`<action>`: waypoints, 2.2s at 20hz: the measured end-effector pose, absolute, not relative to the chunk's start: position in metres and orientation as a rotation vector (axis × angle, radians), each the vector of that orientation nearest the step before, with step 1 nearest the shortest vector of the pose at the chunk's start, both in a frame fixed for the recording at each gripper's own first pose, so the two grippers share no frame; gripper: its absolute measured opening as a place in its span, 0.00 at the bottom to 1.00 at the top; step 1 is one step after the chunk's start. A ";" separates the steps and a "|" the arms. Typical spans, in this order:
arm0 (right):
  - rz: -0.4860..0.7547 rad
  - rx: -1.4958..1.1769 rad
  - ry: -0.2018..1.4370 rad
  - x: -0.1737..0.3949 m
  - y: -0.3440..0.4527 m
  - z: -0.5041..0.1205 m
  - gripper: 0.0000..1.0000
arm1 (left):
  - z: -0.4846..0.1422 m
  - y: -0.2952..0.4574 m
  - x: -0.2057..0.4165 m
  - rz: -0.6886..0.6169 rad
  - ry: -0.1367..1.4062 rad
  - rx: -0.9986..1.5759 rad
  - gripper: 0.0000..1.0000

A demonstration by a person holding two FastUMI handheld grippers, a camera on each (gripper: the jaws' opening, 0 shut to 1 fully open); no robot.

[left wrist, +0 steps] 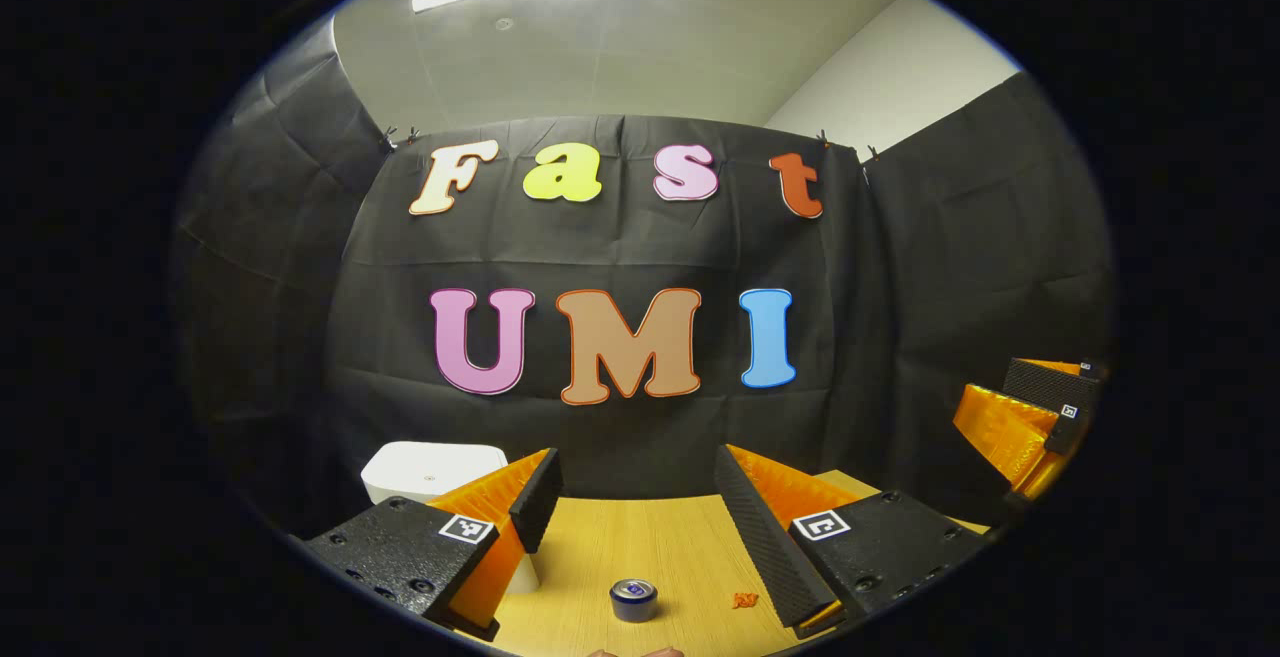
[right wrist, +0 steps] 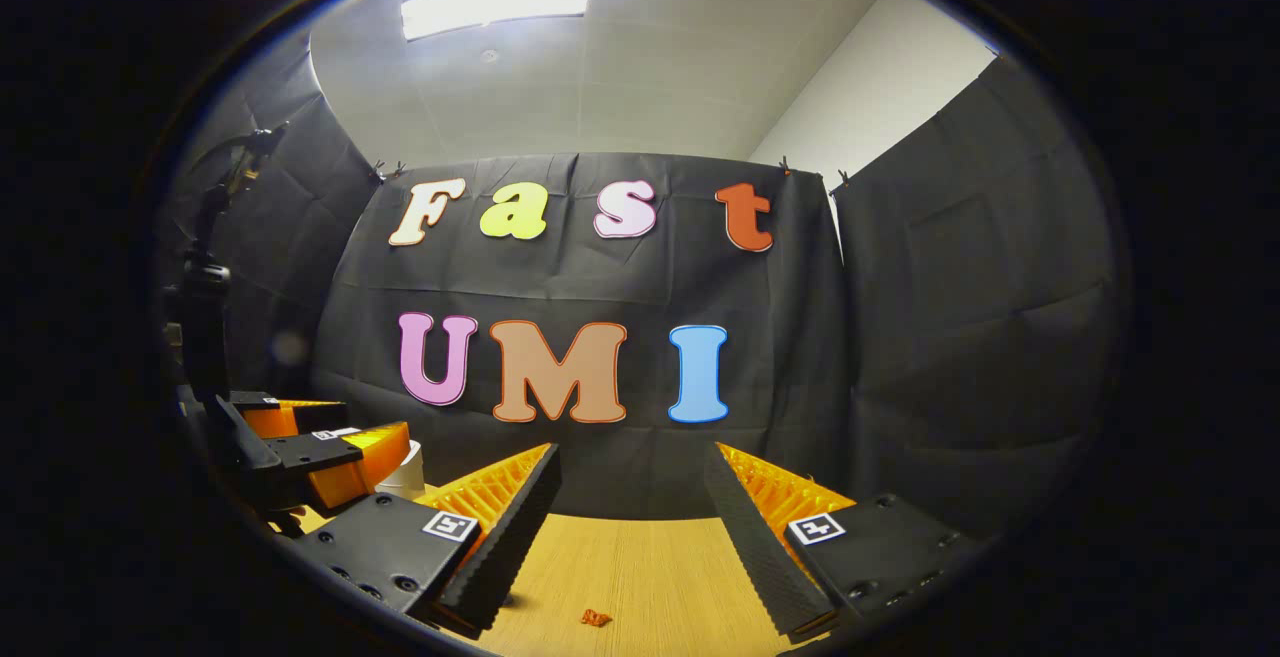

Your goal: Press the lid of the desktop garbage bin to open it, pick up the crumpled paper on the desktop and throw it into the bin, then pick up the pop can on the desktop and drop it into the bin, and finally close the garbage bin lid.

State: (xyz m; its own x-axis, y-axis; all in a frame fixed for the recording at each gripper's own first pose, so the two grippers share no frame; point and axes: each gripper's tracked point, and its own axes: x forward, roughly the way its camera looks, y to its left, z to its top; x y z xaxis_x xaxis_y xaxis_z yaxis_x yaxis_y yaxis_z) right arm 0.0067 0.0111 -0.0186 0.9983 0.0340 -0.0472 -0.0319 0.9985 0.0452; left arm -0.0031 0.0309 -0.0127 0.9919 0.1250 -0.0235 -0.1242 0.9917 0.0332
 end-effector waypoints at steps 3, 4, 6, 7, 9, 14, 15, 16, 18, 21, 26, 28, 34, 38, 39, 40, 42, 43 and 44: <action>0.043 0.066 0.050 0.007 0.013 -0.022 0.96 | -0.005 0.033 -0.005 0.137 0.013 0.053 0.93; 0.055 0.071 0.053 0.009 0.015 -0.022 0.96 | 0.002 0.037 -0.006 0.150 -0.012 0.065 0.93; 0.073 0.062 0.060 0.014 0.018 -0.024 0.96 | 0.007 0.040 -0.008 0.167 -0.035 0.074 0.92; 0.080 0.057 0.065 0.016 0.019 -0.025 0.96 | 0.006 0.042 -0.010 0.173 -0.036 0.077 0.92; 0.088 0.057 0.063 0.018 0.023 -0.025 0.96 | 0.007 0.047 -0.013 0.189 -0.040 0.072 0.93; 0.096 0.067 0.063 0.019 0.026 -0.028 0.96 | -0.005 0.057 -0.017 0.220 -0.005 0.057 0.95; 0.094 0.065 0.064 0.019 0.024 -0.028 0.96 | -0.007 0.059 -0.017 0.226 -0.002 0.058 0.93; 0.093 0.066 0.068 0.020 0.023 -0.029 0.96 | -0.008 0.059 -0.018 0.228 0.002 0.059 0.93; 0.093 0.075 0.073 0.020 0.022 -0.031 0.96 | -0.010 0.060 -0.017 0.223 0.005 0.066 0.95; 0.105 0.071 0.077 0.021 0.018 -0.036 0.96 | -0.017 0.073 -0.013 0.262 0.029 0.086 0.47; 0.175 0.095 0.115 0.032 0.016 -0.056 0.96 | -0.033 0.118 -0.001 0.383 0.099 0.118 0.12; 0.162 0.101 0.134 0.037 0.008 -0.061 0.96 | -0.032 0.141 0.005 0.421 0.108 0.137 0.09; 0.101 0.092 0.124 0.044 0.018 -0.057 0.97 | -0.034 0.224 0.036 0.493 0.102 0.085 0.00; 0.074 0.051 0.144 0.046 0.026 -0.059 0.97 | -0.062 0.275 0.055 0.534 0.165 0.035 0.00; 0.068 0.050 0.151 0.047 0.027 -0.060 0.97 | -0.072 0.282 0.057 0.534 0.189 0.024 0.00; 0.064 0.049 0.161 0.048 0.030 -0.063 0.97 | -0.082 0.288 0.062 0.529 0.209 0.016 0.00; 0.059 0.040 0.185 0.051 0.035 -0.069 0.97 | -0.100 0.299 0.069 0.529 0.248 0.007 0.00; 0.058 0.034 0.194 0.050 0.037 -0.071 0.97 | -0.109 0.304 0.073 0.529 0.265 0.000 0.00; 0.056 0.029 0.203 0.049 0.038 -0.073 0.97 | -0.119 0.309 0.079 0.532 0.291 -0.011 0.00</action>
